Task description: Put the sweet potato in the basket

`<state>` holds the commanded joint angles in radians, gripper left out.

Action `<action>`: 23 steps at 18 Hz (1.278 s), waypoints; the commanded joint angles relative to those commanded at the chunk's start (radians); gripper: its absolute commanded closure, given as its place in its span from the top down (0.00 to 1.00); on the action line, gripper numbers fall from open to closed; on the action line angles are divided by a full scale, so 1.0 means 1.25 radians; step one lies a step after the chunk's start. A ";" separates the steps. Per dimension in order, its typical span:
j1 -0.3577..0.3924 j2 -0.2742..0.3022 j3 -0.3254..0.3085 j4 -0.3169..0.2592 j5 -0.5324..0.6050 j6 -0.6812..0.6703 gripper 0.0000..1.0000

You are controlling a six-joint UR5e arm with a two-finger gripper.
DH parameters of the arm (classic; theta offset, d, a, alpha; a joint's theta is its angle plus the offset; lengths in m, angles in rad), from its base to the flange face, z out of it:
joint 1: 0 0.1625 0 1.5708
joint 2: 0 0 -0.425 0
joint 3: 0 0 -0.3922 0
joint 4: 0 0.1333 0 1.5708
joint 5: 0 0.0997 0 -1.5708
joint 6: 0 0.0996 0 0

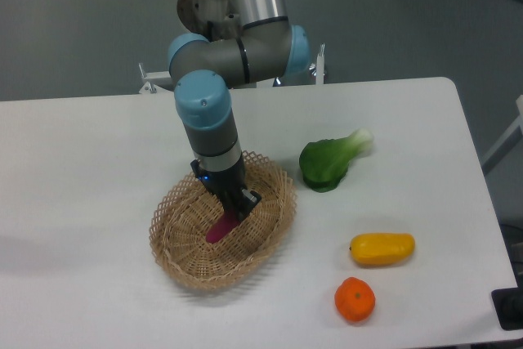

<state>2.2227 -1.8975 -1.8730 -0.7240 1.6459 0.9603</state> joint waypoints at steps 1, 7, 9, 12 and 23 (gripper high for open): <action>0.000 0.000 0.002 0.001 0.001 0.001 0.87; 0.000 0.024 0.042 -0.005 -0.011 -0.059 1.00; 0.002 0.034 0.058 -0.006 -0.011 -0.110 1.00; 0.011 0.037 0.091 -0.017 0.000 -0.117 1.00; 0.226 0.115 0.097 -0.081 0.001 0.177 1.00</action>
<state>2.5047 -1.7534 -1.7518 -0.8252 1.6475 1.1821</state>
